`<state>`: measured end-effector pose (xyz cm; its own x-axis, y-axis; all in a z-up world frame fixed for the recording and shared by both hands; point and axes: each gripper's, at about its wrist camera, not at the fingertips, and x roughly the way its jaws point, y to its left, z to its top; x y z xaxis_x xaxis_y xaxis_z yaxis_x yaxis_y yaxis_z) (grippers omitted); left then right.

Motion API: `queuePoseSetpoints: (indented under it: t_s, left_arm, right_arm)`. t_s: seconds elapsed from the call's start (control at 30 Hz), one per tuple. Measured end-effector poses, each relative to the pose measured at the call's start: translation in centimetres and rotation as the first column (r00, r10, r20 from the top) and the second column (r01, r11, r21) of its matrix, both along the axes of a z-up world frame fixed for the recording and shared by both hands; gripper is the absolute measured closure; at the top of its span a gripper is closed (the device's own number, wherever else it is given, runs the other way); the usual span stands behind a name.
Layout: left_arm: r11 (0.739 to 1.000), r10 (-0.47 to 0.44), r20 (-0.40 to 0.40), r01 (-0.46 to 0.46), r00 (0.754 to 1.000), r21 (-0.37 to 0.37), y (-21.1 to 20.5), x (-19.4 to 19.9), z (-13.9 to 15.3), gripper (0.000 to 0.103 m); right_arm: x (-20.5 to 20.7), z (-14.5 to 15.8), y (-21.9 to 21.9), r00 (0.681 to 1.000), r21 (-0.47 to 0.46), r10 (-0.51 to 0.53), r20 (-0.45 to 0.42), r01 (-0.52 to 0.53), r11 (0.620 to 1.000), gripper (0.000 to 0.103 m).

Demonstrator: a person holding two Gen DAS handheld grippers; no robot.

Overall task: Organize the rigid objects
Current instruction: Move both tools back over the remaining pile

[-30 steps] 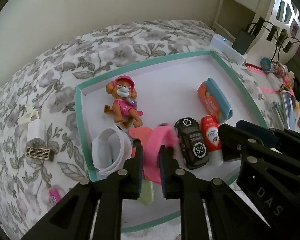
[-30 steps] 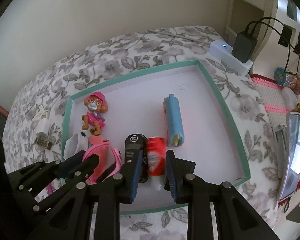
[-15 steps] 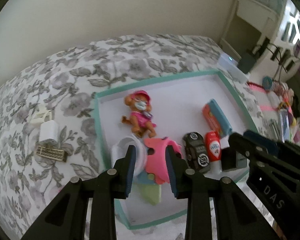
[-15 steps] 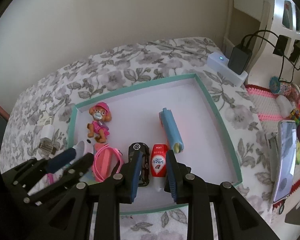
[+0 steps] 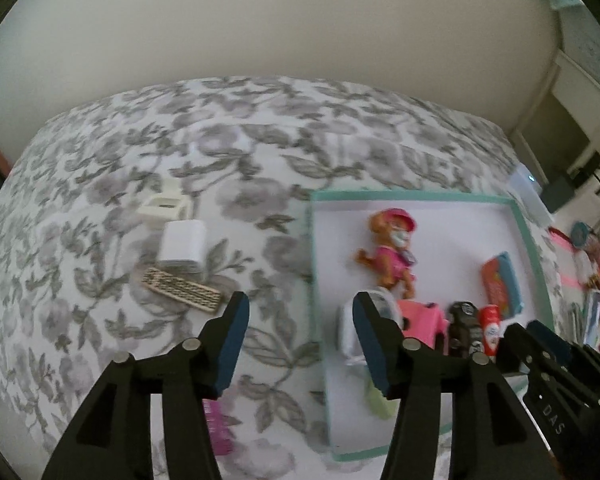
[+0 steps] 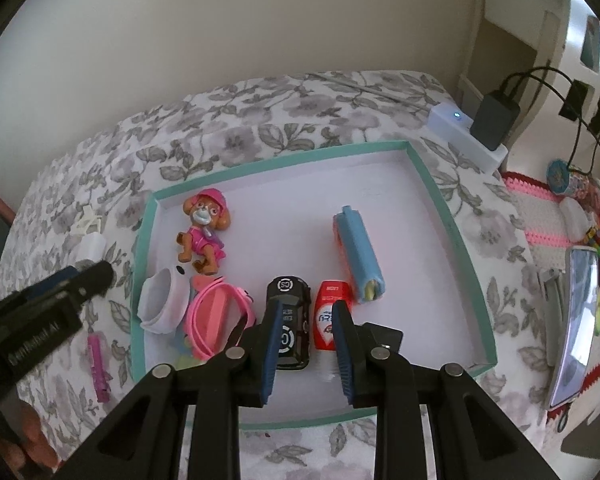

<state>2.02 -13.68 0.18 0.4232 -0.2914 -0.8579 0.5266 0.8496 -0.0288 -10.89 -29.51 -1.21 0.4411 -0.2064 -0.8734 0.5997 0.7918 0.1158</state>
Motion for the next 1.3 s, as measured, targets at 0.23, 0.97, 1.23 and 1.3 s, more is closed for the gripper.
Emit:
queuePoseSetpoints:
  t_s: [0.23,0.97,1.23,1.3]
  left_arm:
    - [0.997,0.082,0.016,-0.082,0.996,0.006,2.6,1.7,0.3,0.032]
    - [0.971,0.237,0.054,-0.234,0.97,-0.052,9.3,5.7,1.4,0.004]
    - [0.955,0.277,0.035,-0.271,0.96,-0.121,12.4,8.6,2.0,0.004]
    - [0.95,0.289,0.024,-0.284,0.957,-0.127,13.4,9.4,2.0,0.004]
  right_arm:
    - [0.6,0.1,0.9,1.0,-0.029,0.014,0.002,-0.013,0.999,0.045]
    - [1.0,0.4,2.0,0.998,-0.053,-0.007,0.056,0.01,0.999,0.0]
    - [1.6,1.6,2.9,0.994,-0.062,0.019,0.112,-0.012,0.998,0.0]
    - [2.0,2.0,3.2,0.991,-0.066,0.03,0.128,-0.022,0.998,0.0]
